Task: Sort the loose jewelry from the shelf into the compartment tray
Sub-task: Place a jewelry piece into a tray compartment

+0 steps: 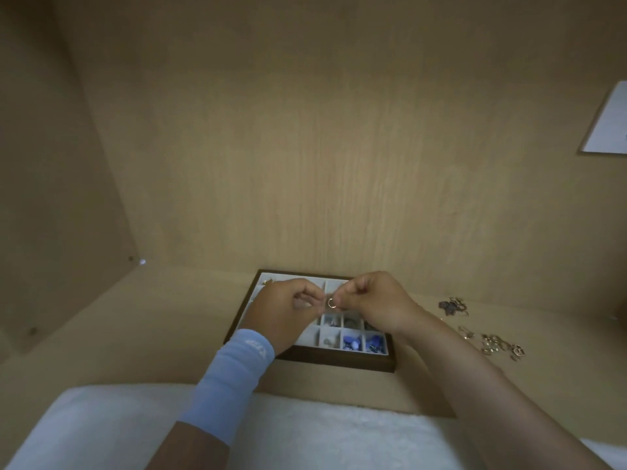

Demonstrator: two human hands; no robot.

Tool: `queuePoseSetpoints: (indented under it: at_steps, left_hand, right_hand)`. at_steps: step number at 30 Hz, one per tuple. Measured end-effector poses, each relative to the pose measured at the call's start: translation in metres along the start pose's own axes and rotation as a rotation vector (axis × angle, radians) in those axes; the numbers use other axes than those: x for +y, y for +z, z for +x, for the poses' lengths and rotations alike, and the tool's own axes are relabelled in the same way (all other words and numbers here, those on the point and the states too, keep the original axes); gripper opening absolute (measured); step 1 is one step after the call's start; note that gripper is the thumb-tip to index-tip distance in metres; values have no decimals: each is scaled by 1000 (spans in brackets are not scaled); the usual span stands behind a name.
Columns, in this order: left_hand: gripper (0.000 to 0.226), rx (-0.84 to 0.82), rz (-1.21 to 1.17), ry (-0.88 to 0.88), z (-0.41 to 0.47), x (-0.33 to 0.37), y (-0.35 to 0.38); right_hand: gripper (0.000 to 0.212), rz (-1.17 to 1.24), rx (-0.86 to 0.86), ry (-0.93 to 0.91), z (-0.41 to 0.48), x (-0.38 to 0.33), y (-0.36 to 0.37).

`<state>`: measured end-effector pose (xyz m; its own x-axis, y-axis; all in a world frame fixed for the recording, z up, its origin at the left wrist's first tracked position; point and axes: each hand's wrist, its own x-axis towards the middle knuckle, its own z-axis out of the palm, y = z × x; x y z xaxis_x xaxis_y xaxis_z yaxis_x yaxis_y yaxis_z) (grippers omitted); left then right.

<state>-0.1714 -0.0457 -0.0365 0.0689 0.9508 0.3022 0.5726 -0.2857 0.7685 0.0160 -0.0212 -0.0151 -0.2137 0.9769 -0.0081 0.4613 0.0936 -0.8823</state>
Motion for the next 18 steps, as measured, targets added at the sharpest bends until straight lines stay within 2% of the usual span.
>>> queuePoseSetpoints:
  at_steps: [4,7,12,15,18]
  left_hand:
    - [17,54,325,93,-9,-24,-6]
    - [25,30,462,66,-9,-35,-11]
    - [29,46,444,0,-12,-43,-12]
    - [33,48,455,7,-13,-44,-10]
    - [33,52,466,4,-13,-45,-10]
  right_hand:
    - [11,-152,-65,-93,9,2,12]
    - [13,-317,-85,-156,13,-3,24]
    - [15,-719,-92,-218,27,-8,44]
    - [15,-830,-75,-254,32,-8,51]
    - [16,-829,-39,-270,32,-4,53]
